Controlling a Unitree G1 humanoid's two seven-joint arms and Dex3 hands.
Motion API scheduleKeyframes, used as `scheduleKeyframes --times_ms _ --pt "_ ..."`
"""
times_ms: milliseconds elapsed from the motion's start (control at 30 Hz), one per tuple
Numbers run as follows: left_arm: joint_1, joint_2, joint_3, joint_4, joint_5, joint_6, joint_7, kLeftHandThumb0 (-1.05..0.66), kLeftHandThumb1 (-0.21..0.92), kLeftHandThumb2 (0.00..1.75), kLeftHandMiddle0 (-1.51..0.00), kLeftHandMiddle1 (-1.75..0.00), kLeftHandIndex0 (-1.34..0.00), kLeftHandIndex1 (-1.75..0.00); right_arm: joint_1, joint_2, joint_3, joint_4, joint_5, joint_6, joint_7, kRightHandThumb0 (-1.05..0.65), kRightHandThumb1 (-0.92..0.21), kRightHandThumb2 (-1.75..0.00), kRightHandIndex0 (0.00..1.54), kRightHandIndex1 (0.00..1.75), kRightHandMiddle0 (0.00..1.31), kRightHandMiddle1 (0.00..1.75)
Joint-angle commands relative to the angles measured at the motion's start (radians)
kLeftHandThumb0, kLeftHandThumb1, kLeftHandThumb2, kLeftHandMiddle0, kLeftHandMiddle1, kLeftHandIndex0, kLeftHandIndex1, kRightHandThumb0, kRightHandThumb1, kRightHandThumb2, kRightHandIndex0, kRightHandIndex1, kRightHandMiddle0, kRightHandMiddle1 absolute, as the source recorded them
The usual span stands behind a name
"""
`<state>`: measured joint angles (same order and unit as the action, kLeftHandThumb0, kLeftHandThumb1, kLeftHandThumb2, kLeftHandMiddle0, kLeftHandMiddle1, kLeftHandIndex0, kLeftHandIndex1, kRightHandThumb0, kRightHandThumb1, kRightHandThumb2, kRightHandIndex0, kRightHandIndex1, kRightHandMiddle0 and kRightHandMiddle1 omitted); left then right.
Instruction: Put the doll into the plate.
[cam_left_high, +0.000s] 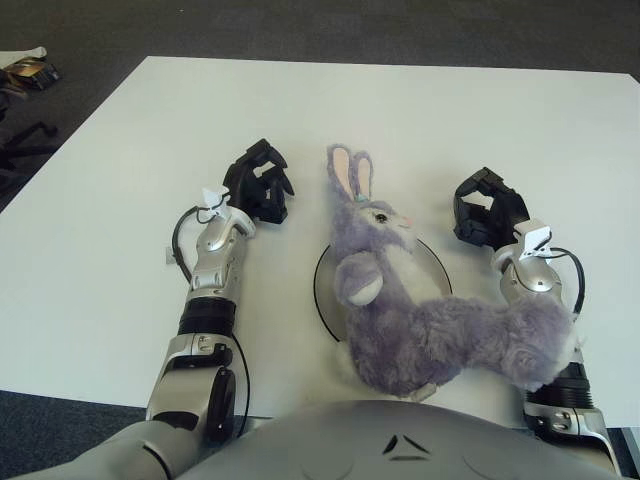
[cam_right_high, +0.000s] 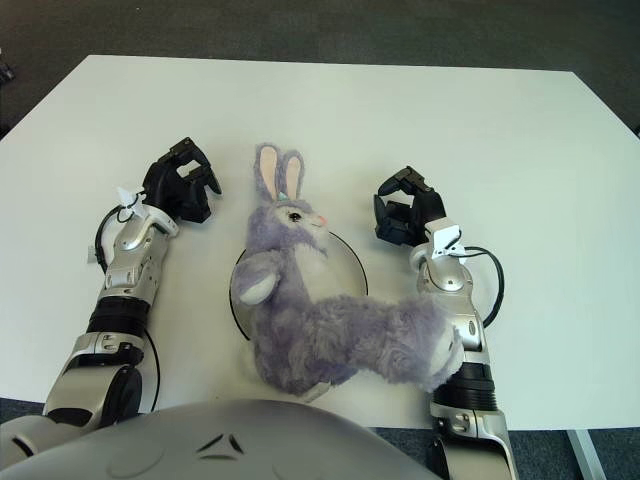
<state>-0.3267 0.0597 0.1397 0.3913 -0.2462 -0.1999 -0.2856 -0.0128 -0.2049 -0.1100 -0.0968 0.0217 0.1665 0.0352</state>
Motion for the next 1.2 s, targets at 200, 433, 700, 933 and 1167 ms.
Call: scheduleKeyframes --times_ms 200,433,700,933,1167 --pt "-0.065 -0.003 0.011 0.1 0.003 0.008 0.016 -0.01 -0.08 1.75 -0.9 -1.75 -0.71 -1.69 0.049 0.032 -0.026 0.062 -0.005 0.008 -0.049 -0.44 -0.46 -1.14 1.21 1.75 0.5 1.75" --pt "-0.111 0.013 0.023 0.146 0.005 -0.008 0.009 -0.01 -0.08 1.75 -0.9 -1.75 -0.73 -1.68 0.056 0.08 -0.059 0.081 0.022 -0.091 -0.078 -0.45 -0.43 -1.18 1.24 1.75 0.53 1.75" --pt "-0.089 -0.022 0.013 0.177 0.029 -0.073 0.029 -0.01 -0.08 1.75 -0.9 -1.75 -0.72 -1.69 0.06 0.112 -0.088 0.12 0.044 -0.205 -0.096 -0.47 -0.35 -1.28 1.28 1.75 0.59 1.75" --pt "-0.094 -0.024 0.017 0.204 0.031 -0.098 0.027 -0.01 -0.07 1.75 -0.9 -1.75 -0.71 -1.7 0.051 0.128 -0.1 0.173 0.046 -0.315 -0.108 -0.5 -0.28 -1.36 1.3 1.75 0.65 1.75" --pt "-0.093 -0.015 0.017 0.222 0.051 -0.078 0.058 -0.01 -0.08 1.75 -0.9 -1.75 -0.71 -1.7 0.044 0.139 -0.101 0.212 0.043 -0.39 -0.116 -0.52 -0.22 -1.43 1.3 1.75 0.69 1.75"
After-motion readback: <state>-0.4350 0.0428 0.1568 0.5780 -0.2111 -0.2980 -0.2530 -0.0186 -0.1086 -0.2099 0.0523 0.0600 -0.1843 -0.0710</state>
